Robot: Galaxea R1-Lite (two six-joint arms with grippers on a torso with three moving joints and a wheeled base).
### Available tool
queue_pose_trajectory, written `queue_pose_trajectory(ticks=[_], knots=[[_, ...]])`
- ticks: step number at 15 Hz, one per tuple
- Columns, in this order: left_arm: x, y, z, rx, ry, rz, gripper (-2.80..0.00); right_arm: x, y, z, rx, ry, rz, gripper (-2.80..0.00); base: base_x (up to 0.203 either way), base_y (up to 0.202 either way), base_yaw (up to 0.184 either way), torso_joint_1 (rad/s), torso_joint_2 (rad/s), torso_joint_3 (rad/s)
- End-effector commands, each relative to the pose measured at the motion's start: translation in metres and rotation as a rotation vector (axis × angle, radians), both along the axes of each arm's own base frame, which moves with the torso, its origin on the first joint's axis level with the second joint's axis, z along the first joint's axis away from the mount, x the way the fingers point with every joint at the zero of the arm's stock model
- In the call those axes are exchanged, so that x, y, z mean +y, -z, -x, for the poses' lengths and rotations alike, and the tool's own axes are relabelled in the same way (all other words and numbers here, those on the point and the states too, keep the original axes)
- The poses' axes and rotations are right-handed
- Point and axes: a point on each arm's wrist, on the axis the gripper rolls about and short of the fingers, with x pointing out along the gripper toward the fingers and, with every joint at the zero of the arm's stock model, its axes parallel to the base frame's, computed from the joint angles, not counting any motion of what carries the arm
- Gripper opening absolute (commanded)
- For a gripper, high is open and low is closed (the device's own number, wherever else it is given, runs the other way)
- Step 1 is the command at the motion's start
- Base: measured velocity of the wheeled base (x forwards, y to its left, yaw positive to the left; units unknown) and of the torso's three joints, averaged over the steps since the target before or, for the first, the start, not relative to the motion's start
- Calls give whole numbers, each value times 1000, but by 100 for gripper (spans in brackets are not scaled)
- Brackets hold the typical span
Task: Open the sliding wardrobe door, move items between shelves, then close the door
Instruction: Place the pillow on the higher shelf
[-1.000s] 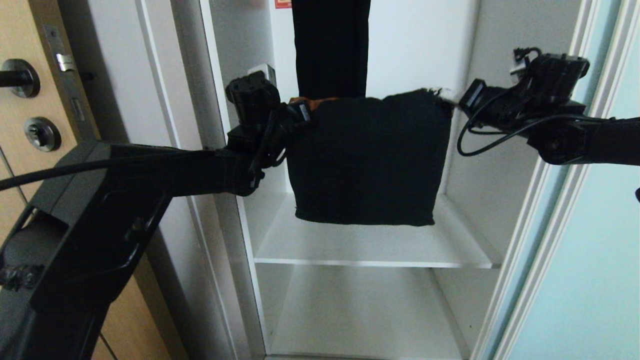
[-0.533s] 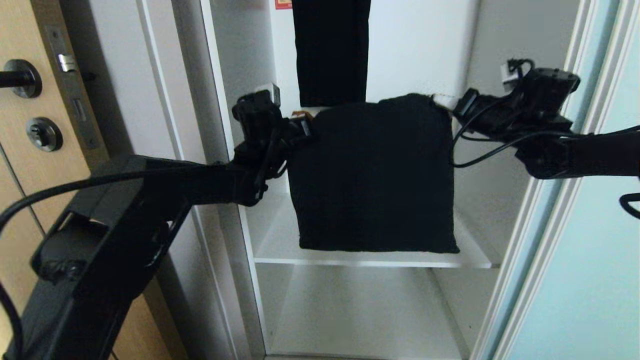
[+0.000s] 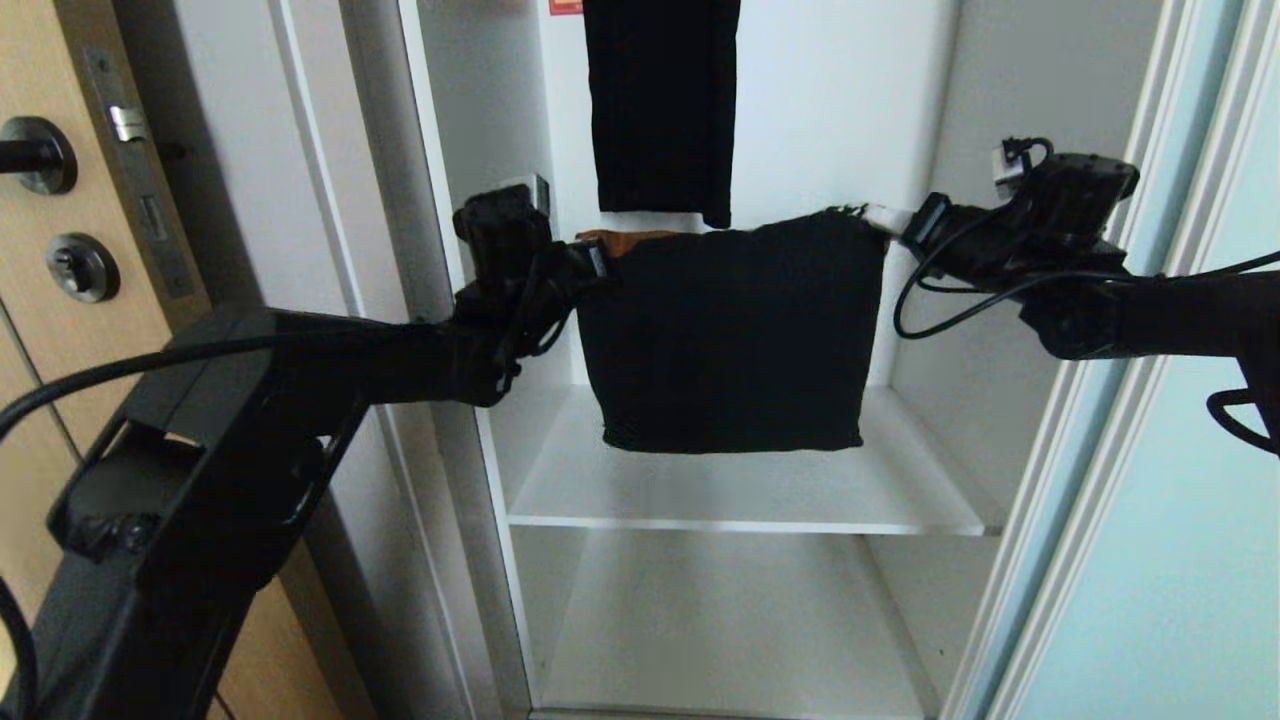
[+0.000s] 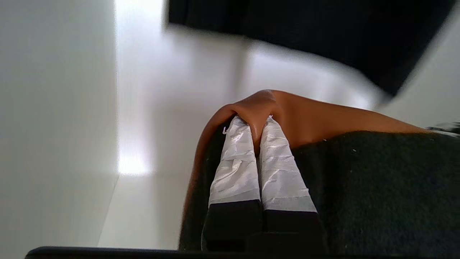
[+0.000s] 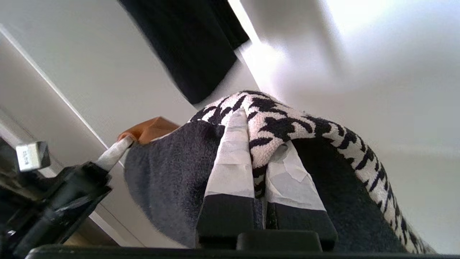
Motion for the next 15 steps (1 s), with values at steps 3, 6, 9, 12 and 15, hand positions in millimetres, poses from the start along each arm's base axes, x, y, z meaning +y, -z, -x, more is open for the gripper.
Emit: queue_pose_trajectory(ticks=[3, 6, 9, 12, 15], knots=[[3, -14, 6, -41, 4, 21, -280, 1, 4, -3, 4, -9, -7, -280, 0, 0, 0, 0, 0, 0], [9, 40, -17, 50, -28, -6, -280, 1, 59, -27, 121, -1, -3, -280, 0, 0, 0, 0, 0, 0], [11, 32, -17, 39, -26, 16, -280, -4, 42, -21, 83, 3, -3, -280, 0, 0, 0, 0, 0, 0], [14, 22, -16, 9, 8, 19, -280, -3, 25, -18, 26, 4, -6, -280, 0, 0, 0, 0, 0, 0], [23, -22, 1, -86, -1, 50, -280, -3, 3, -5, -56, -1, -36, -280, 0, 0, 0, 0, 0, 0]])
